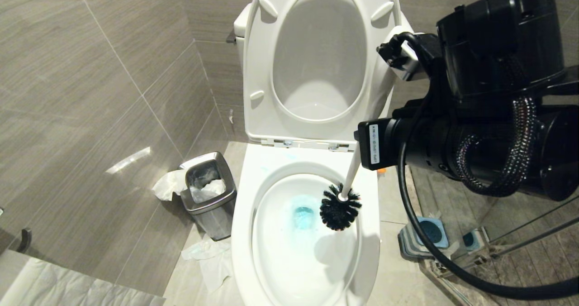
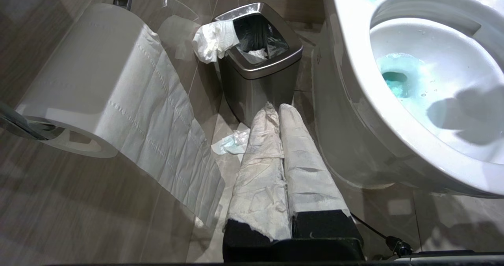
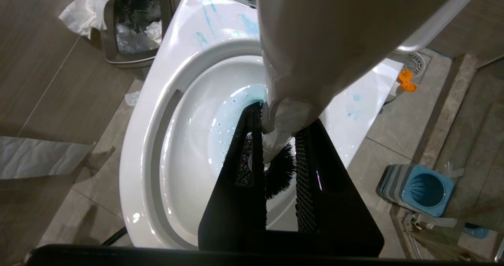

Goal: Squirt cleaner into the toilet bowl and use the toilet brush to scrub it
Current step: Put the toilet brush back

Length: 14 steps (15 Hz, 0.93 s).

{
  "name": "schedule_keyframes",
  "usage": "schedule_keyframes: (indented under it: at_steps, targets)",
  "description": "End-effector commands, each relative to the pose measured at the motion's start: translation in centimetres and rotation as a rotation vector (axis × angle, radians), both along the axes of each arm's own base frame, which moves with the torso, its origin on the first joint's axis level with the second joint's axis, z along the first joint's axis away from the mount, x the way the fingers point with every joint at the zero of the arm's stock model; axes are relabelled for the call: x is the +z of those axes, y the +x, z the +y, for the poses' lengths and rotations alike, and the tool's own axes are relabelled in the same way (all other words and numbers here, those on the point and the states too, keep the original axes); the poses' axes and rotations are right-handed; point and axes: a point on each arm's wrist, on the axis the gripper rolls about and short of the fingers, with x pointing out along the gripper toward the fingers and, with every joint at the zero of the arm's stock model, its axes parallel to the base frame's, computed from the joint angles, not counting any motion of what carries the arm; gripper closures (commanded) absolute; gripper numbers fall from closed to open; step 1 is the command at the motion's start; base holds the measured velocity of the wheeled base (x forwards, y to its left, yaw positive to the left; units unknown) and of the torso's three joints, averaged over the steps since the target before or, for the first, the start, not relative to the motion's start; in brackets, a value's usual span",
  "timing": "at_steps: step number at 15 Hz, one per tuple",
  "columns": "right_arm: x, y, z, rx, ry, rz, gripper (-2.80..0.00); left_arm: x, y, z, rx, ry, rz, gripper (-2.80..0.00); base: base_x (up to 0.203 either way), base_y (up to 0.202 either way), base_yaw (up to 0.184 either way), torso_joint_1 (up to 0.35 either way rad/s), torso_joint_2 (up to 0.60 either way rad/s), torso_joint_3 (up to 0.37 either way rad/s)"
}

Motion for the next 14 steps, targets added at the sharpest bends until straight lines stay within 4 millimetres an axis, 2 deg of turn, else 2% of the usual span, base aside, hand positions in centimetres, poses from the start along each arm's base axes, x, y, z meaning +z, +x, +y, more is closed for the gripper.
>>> schedule_keyframes:
  at_steps: [1, 14]
  targets:
    - [-0.40, 0.00, 0.00, -0.002, -0.011, 0.009, 0.00, -0.04, 0.02, 0.00, 0.000, 0.000, 0.003, 0.00, 0.000, 0.000, 0.000, 0.000, 0.00, 0.000]
    - [-1.30, 0.57, 0.69, -0.007, -0.018, 0.032, 0.00, -0.04, 0.02, 0.00, 0.000, 0.000, 0.003, 0.00, 0.000, 0.000, 0.000, 0.000, 0.00, 0.000]
